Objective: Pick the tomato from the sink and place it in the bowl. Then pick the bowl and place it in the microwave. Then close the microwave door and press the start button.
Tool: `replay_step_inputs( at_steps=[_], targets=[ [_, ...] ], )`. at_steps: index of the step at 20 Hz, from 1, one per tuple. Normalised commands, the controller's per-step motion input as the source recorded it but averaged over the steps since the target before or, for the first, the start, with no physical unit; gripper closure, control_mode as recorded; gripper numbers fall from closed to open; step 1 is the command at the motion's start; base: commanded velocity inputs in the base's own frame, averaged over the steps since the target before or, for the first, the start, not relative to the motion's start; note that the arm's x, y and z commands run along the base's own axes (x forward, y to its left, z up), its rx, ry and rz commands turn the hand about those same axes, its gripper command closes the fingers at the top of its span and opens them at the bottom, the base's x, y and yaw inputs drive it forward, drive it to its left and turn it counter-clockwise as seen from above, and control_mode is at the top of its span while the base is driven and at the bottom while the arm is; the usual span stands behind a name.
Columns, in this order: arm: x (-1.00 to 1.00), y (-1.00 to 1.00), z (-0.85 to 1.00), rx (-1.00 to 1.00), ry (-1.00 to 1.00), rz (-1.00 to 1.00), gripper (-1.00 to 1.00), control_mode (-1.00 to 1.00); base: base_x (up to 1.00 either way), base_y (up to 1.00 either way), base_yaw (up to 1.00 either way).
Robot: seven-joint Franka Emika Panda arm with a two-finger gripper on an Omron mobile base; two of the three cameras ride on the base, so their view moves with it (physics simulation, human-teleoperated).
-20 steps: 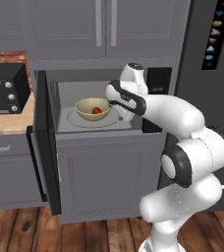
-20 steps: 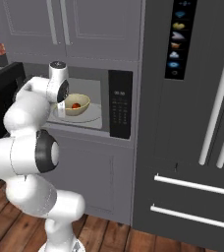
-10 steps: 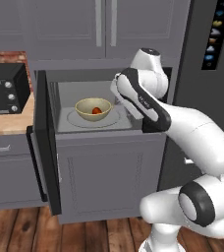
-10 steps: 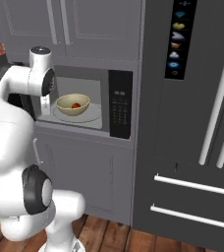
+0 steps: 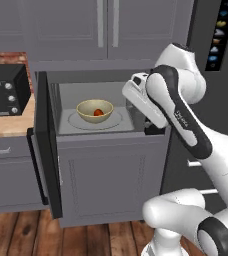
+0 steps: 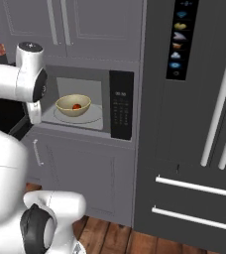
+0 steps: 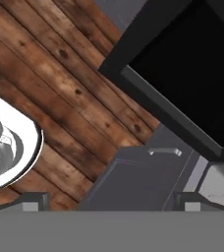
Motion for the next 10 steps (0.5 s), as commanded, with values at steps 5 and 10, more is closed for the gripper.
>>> replay_step_inputs(
  at_steps=[5,10],
  targets=[
    [-1.00,0.00,0.54,0.00,-0.01,0.11,-1.00,-1.00,0.00,0.00,0.00],
    [-1.00,0.06,0.31,0.00,-0.04,0.09,-1.00,-1.00,0.00,0.00,0.00]
  ],
)
